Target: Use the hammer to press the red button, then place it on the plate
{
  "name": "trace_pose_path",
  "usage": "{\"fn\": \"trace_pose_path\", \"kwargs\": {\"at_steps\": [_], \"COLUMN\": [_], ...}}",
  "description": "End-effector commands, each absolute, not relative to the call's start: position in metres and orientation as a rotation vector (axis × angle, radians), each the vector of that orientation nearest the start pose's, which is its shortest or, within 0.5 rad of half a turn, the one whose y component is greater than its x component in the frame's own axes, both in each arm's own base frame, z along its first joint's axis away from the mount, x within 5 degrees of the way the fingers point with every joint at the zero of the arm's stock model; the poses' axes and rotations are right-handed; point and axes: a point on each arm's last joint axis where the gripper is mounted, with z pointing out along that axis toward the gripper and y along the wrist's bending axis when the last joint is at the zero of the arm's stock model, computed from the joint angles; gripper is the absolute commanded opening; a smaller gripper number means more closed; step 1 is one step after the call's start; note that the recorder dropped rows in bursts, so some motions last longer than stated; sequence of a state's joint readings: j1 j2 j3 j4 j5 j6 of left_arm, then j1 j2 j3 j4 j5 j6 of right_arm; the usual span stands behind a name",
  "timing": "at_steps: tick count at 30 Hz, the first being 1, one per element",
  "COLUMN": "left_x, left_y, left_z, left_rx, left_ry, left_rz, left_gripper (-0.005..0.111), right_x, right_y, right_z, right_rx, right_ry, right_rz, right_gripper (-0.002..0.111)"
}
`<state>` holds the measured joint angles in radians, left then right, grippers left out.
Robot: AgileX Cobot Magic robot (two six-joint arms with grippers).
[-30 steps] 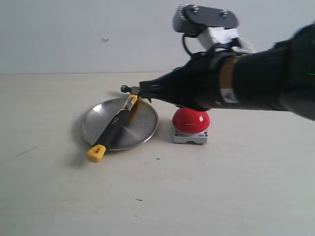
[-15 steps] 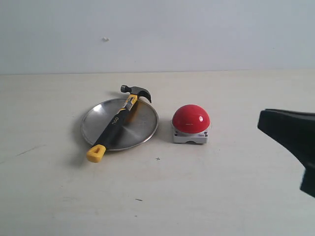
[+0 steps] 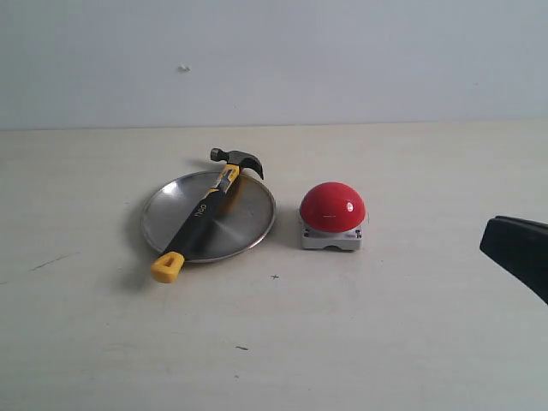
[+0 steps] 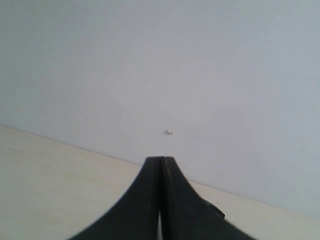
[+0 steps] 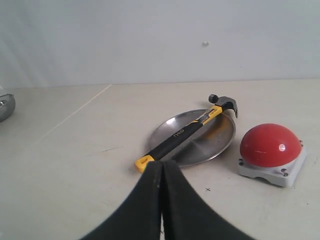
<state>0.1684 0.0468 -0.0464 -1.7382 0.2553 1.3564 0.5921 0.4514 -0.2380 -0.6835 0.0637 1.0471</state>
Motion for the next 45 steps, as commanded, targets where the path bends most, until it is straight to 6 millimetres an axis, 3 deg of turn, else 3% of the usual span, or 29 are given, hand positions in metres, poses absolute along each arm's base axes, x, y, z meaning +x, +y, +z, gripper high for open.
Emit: {"fn": "trace_pose_path", "kwargs": {"at_steps": [1, 6, 9, 17, 28, 36, 45], "left_x": [0.058, 0.058, 0.058, 0.058, 0.058, 0.058, 0.058], "left_y": [-0.014, -0.014, -0.014, -0.014, -0.014, -0.014, -0.014], "left_z": [0.229, 0.229, 0.229, 0.229, 0.229, 0.229, 0.229], "left_rx": [-0.193, -0.192, -0.192, -0.192, -0.192, -0.192, -0.192], "left_ry": [1.440, 1.440, 1.440, 1.440, 1.440, 1.440, 1.440], "left_rz": [-0.371, -0.372, -0.372, -0.372, -0.372, -0.372, -0.372], "left_gripper": [0.000, 0.000, 0.000, 0.000, 0.000, 0.000, 0.000], "right_x": [0.087, 0.076, 0.063, 0.054, 0.055, 0.056, 0.056], "right_y": [0.052, 0.024, 0.008, -0.008, -0.008, -0.001, -0.001], "right_z": [0.253, 0.253, 0.238, 0.221, 0.216, 0.205, 0.197], "right_rx": [-0.202, -0.004, 0.120, 0.336, 0.344, 0.130, 0.152], "right_ry": [1.795, 1.691, 1.583, 1.500, 1.514, 1.564, 1.659], "right_rz": [0.597, 0.473, 0.380, 0.206, 0.215, 0.104, 0.114], "right_gripper": [0.000, 0.000, 0.000, 0.000, 0.000, 0.000, 0.000]}}
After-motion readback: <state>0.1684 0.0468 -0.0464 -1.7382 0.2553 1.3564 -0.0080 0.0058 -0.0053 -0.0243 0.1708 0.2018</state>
